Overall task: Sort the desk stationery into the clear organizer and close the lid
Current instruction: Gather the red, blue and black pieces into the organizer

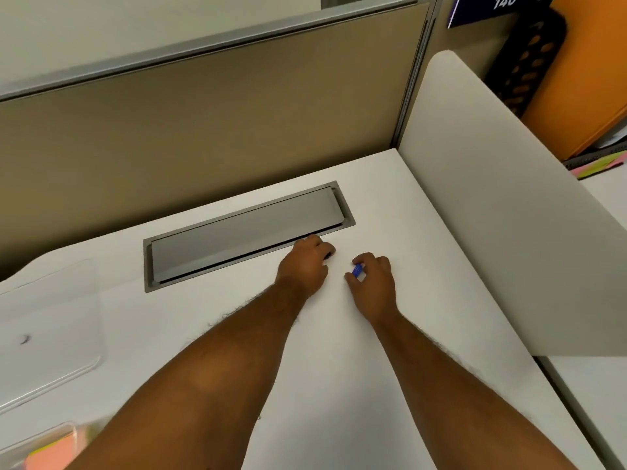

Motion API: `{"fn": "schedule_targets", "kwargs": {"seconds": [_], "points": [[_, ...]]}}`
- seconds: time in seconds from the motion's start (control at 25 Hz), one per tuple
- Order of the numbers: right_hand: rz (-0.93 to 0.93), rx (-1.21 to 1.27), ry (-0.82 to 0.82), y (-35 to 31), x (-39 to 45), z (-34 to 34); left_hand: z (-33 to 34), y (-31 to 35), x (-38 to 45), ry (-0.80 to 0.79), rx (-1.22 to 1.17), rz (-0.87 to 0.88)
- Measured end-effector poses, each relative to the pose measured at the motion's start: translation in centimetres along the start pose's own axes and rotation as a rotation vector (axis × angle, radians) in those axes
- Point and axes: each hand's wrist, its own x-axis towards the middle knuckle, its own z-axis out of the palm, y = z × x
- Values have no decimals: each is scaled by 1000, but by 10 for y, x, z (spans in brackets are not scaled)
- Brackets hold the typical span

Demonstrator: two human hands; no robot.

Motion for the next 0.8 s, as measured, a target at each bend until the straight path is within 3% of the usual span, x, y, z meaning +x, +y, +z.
{"fn": "schedule_targets", "kwargs": {"seconds": [0.16,0.36,0.56,0.8], "points": [[4,94,-48,2,2,-12,8,-7,-27,82,-63,-14],[139,361,-131,-4,-43,-14,0,-20,-93,145,-222,-18],[52,403,-239,-42,-144,14,-17,-43,-189,276,-319,-14],[-126,313,-337,-96,-247,49,-25,-88,-319,387,-412,-146]]}}
